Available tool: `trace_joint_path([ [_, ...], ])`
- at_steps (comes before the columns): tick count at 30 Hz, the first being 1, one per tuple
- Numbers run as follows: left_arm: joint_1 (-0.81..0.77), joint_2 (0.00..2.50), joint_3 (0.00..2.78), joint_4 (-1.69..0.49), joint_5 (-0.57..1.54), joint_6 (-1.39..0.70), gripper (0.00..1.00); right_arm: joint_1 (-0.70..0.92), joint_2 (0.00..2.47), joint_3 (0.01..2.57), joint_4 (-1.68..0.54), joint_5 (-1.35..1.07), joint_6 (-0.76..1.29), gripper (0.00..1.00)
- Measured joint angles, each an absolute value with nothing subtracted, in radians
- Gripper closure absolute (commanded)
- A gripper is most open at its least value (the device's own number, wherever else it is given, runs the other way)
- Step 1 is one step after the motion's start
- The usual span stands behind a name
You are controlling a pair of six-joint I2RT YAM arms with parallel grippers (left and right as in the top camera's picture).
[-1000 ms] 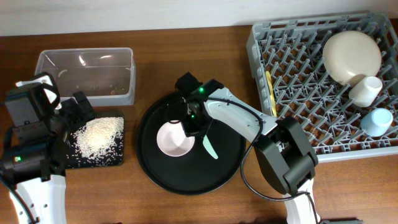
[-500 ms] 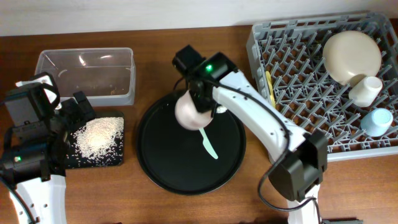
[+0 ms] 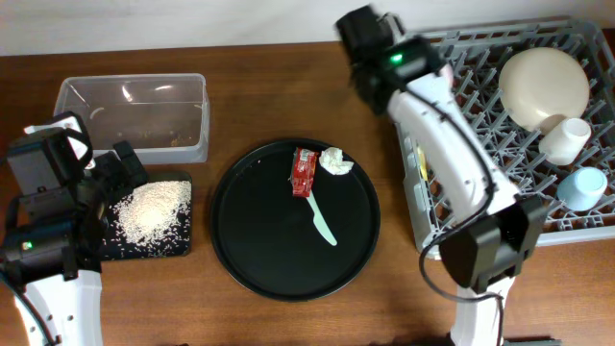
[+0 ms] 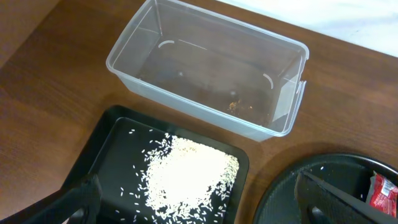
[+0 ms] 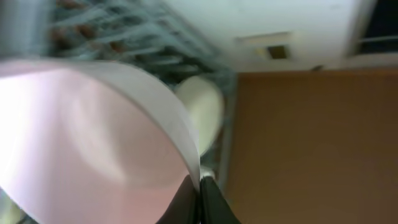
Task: Sort waste into correct bins and load items into the dishwasher rack
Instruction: 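Carry the pink bowl into the dish rack with the right gripper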
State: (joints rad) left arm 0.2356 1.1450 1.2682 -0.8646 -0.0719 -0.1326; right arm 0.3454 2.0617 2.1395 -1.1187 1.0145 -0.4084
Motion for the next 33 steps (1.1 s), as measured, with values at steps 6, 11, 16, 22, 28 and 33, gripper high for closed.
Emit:
trace_joint_path([
  [6,0.236,1.145,1.268,-0.865,-0.072,-0.133,0.01,0.212,2.066,2.14,-0.952,1.062,-0.629,0.96],
  [11,0.236,1.145,1.268,-0.865,-0.072,-0.133,0.01,0.12,2.083,2.14,-0.899,1.077,-0.753,0.96],
  [16,0.236,1.145,1.268,-0.865,-0.072,-0.133,0.01,0.059,2.117,2.14,-0.887,1.093,-0.813,0.96],
  [22,0.236,1.145,1.268,-0.864,-0.072,-0.133,0.01,0.054,2.2,2.14,-0.857,1.103,-0.823,0.96],
  [28,0.236,1.145,1.268,-0.864,-0.072,-0.133,0.01,0.053,2.353,2.14,-0.757,1.207,-0.831,0.96],
  [33,0.236,1.145,1.268,-0.864,-0.072,-0.133,0.01,0.052,2.36,2.14,-0.728,1.238,-0.829,0.96],
])
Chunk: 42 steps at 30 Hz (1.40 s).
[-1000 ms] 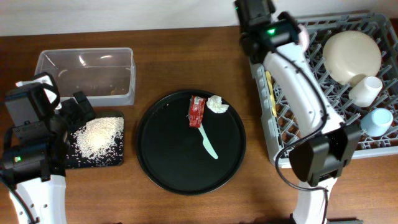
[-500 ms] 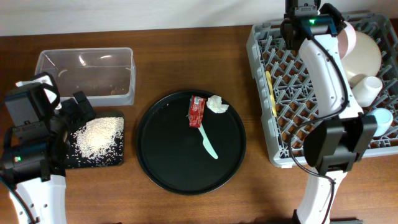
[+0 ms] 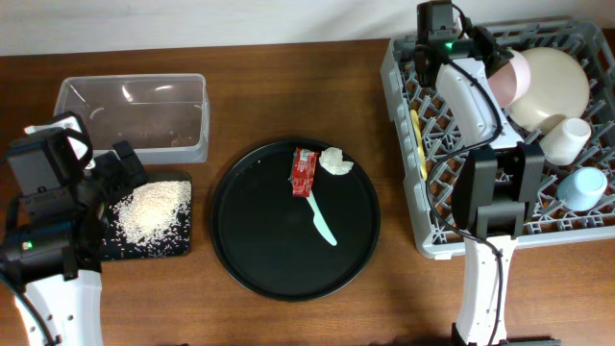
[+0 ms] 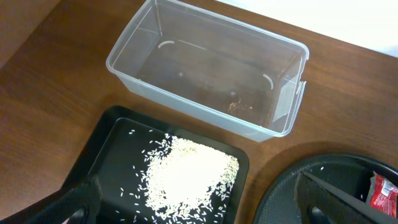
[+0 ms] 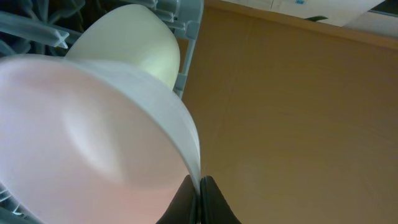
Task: Sort waste into correct bins and load items into the dishwasher rack
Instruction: 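Carry the pink bowl into the dish rack with the right gripper, then release the bowl in the rack and raise the right gripper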
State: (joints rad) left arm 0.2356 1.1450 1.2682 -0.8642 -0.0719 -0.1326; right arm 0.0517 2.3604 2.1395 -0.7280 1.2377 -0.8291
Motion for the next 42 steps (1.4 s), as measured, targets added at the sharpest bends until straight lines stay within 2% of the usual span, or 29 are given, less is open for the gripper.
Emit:
trace_joint_path([
  [12,0.236,1.145,1.268,-0.865,-0.072,-0.133,0.01,0.054,2.361,2.14,-0.736,1.238,-0.795,0.96],
  [19,0.236,1.145,1.268,-0.865,-0.072,-0.133,0.01,0.063,2.361,2.141,-0.816,1.246,-0.751,0.95],
  [26,0.236,1.145,1.268,-0.865,-0.072,-0.133,0.0,0.104,2.361,2.141,-0.839,1.211,-0.733,0.76],
  [28,0.236,1.145,1.268,-0.865,-0.072,-0.133,0.0,0.116,2.361,2.141,-0.85,1.198,-0.732,0.63],
  [32,0.236,1.145,1.268,-0.865,-0.072,-0.133,0.01,0.138,2.361,2.141,-0.861,1.164,-0.731,0.48],
  [42,0.236,1.145,1.268,-0.865,-0.072,-0.133,0.01,0.213,2.361,2.141,-0.86,1.123,-0.709,0.32],
])
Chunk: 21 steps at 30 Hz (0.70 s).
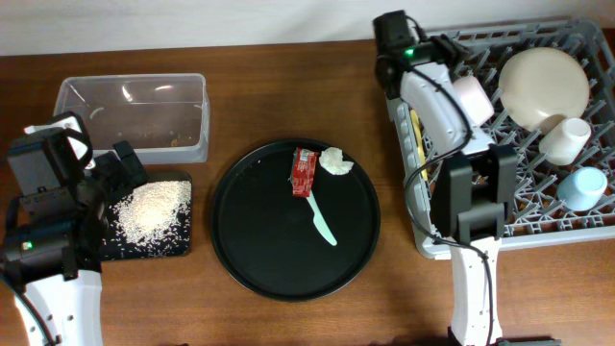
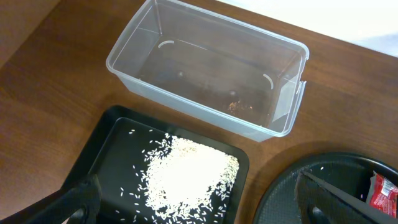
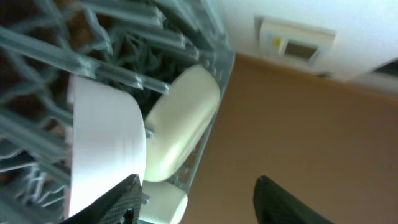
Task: Sort waste into correct bins and load items into the dishwasher rack
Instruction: 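Release the bowl in the rack and raise the right gripper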
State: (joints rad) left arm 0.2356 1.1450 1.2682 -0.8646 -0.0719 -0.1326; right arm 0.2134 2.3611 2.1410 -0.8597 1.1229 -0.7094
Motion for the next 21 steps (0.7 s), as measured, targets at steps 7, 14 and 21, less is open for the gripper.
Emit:
trace_joint_path([
  [7,0.236,1.145,1.268,-0.865,-0.072,-0.133,0.01,0.331,2.362,2.141,-0.86,1.12,-0.685,0.25],
  [14,0.236,1.145,1.268,-0.865,-0.072,-0.133,0.01,0.317,2.307,2.14,-0.907,1.077,-0.484,0.07],
  [21,0.236,1.145,1.268,-0.865,-0.072,-0.133,0.01,0.316,1.945,2.146,-1.123,0.562,-0.185,0.07],
])
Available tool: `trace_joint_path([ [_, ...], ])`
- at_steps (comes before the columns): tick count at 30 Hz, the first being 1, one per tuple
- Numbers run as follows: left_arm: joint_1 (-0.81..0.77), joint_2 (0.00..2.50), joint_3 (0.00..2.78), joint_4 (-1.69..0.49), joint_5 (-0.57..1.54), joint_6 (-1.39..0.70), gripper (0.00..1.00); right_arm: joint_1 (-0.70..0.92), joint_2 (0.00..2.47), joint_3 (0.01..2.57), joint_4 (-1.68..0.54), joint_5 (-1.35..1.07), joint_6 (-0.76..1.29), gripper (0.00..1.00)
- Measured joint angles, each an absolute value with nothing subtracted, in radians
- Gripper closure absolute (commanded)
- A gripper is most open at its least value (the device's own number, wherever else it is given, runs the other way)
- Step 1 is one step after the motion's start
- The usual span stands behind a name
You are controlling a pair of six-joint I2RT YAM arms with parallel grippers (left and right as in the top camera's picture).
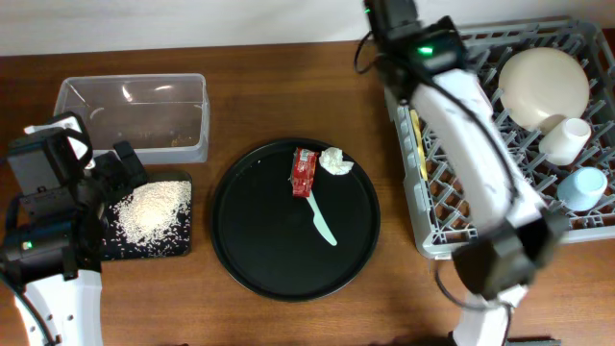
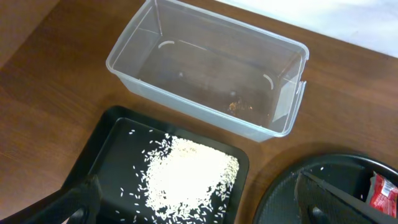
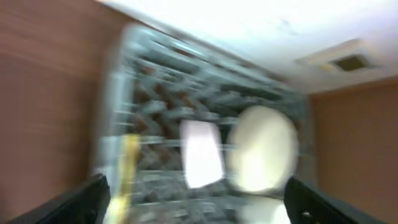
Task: Sort waste into correct bins and load items into the dishwasher rack
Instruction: 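Release the bowl in the rack and raise the right gripper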
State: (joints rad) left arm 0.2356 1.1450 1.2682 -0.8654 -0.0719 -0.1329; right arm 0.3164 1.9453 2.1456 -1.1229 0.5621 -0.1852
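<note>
A pale pink bowl (image 3: 202,152) stands on edge in the grey dishwasher rack (image 1: 538,29) beside a cream bowl (image 1: 543,85); overhead my right arm (image 1: 461,115) hides it. The right gripper (image 3: 199,208) is open and empty, back from the rack's left end, in a blurred view. On the round black tray (image 1: 279,250) lie a red wrapper (image 1: 304,171), a crumpled white tissue (image 1: 335,160) and a teal knife (image 1: 322,219). The left gripper (image 2: 199,208) hangs open over the rice tray (image 2: 118,149), holding nothing.
A clear plastic bin (image 1: 135,115) stands at the far left, behind the small black tray of rice (image 1: 149,213). A white cup (image 1: 567,139) and a blue cup (image 1: 581,187) sit at the rack's right end. A yellow item (image 1: 420,154) lies along its left side.
My right gripper, open close beside the pink bowl in the rack, now sits farther back and left, seeing the whole rack. The bowl stays in the rack. The left arm is unmoved.
My right gripper first held the pink bowl over the table left of the rack. Then it held the bowl over the rack beside the cream bowl. Then the bowl stood in the rack with the gripper open. Now the gripper is drawn back.
</note>
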Motion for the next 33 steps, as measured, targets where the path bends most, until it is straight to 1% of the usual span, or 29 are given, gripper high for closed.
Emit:
trace_joint_path([
  [2,0.235,1.145,1.268,-0.865,-0.072,-0.133,0.01,0.316,1.897,2.155,-1.166,0.406,-0.141,0.07],
  [3,0.236,1.145,1.268,-0.865,-0.072,-0.133,0.01,0.316,1.886,2.157,-1.185,0.322,-0.128,0.1],
  [4,0.236,1.145,1.268,-0.865,-0.072,-0.133,0.01,0.316,1.884,2.157,-1.206,0.237,-0.116,0.11],
  [5,0.236,1.145,1.268,-0.865,-0.072,-0.133,0.01,0.317,1.887,2.157,-1.224,0.158,-0.105,0.07],
  [6,0.236,1.145,1.268,-0.865,-0.072,-0.133,0.01,0.317,1.894,2.156,-1.238,0.092,-0.1,0.0],
  [7,0.236,1.145,1.268,-0.865,-0.072,-0.133,0.01,0.317,1.908,2.156,-1.265,-0.024,-0.083,0.02],
  [12,0.236,1.145,1.268,-0.865,-0.072,-0.133,0.01,0.317,1.926,2.152,-1.279,-0.22,-0.077,0.02],
  [18,0.236,1.145,1.268,-0.865,-0.072,-0.133,0.01,0.317,1.926,2.152,-1.313,-0.298,-0.068,0.02],
  [22,0.236,1.145,1.268,-0.865,-0.072,-0.133,0.01,0.317,1.926,2.152,-1.341,-0.3,-0.01,0.02],
  [23,0.236,1.145,1.268,-0.865,-0.072,-0.133,0.01,0.317,1.927,2.152,-1.354,-0.29,0.003,0.05],
  [26,0.236,1.145,1.268,-0.865,-0.072,-0.133,0.01,0.317,1.94,2.152,-1.389,-0.261,0.026,0.11],
  [30,0.236,1.145,1.268,-0.865,-0.072,-0.133,0.01,0.319,2.019,2.151,-1.399,-0.245,0.038,0.19],
  [33,0.236,1.145,1.268,-0.865,-0.072,-0.133,0.01,0.335,2.11,2.135,-1.4,-0.253,0.044,0.2],
])
